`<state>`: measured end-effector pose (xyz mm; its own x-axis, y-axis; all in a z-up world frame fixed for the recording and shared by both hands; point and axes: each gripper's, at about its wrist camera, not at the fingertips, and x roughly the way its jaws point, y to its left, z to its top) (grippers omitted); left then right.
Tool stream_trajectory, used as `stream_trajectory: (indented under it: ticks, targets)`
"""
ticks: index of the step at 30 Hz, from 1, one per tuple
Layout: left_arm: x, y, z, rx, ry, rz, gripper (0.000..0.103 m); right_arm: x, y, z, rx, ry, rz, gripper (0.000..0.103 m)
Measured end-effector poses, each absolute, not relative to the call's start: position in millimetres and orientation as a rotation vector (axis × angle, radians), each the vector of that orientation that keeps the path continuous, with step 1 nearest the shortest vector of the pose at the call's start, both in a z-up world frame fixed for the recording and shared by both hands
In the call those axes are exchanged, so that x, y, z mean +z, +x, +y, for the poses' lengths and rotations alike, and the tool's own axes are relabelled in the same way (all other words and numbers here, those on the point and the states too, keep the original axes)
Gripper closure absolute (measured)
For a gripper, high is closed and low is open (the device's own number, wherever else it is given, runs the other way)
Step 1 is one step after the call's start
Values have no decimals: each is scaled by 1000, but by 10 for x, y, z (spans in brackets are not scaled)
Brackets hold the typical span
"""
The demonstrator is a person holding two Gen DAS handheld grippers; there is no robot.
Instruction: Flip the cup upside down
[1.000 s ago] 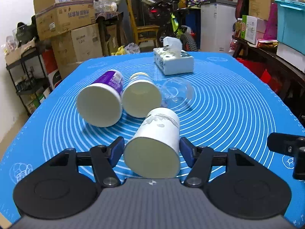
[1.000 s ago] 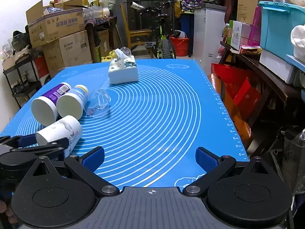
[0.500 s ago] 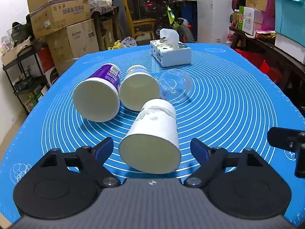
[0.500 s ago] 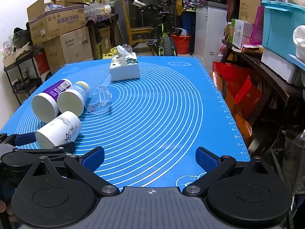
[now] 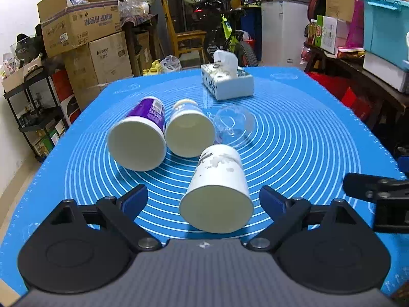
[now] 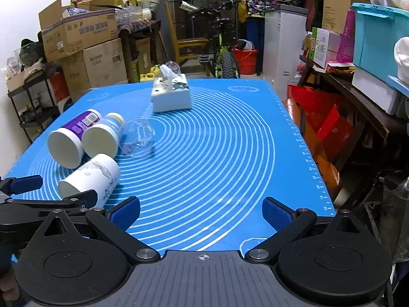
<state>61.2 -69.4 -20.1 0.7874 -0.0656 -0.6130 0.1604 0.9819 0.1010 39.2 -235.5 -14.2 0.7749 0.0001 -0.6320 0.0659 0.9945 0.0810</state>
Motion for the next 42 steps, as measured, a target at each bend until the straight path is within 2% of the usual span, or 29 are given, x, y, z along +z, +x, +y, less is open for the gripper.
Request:
stream_trajectory:
  ticks: [7, 13, 29, 31, 33, 34, 35, 36, 39, 42]
  targets:
    - [75, 514, -478, -120, 127, 622, 5, 52, 492, -2265, 37, 121, 673, 2]
    - [64, 714, -158, -27, 135, 617, 3, 203, 798, -2024, 128, 112, 715, 2]
    - [-288, 1146, 476, 96, 81, 724, 3, -261, 1886, -1469, 221, 265, 1089, 3]
    - [-306, 1149, 482, 94, 78, 728, 3, -343, 1963, -1418, 232, 273, 1134, 6]
    - [-316, 1150, 485, 91, 74, 732, 3, -430, 2001, -1381, 241, 282, 1176, 19]
    - [-318, 1145, 484, 89, 72, 734, 3, -471, 2009, -1357, 241, 275, 1193, 21]
    - [-318, 1143, 478, 87, 70, 735, 3, -454, 1985, -1338, 244, 260, 1173, 32]
    - [-315, 1137, 474, 85, 70, 735, 3, -448, 1974, -1332, 254, 258, 1178, 36]
    - [-290, 1107, 465, 78, 64, 732, 3, -388, 1875, -1370, 269, 259, 1113, 37]
    - [-258, 1083, 444, 72, 57, 720, 3, -263, 1698, -1447, 247, 197, 953, 37]
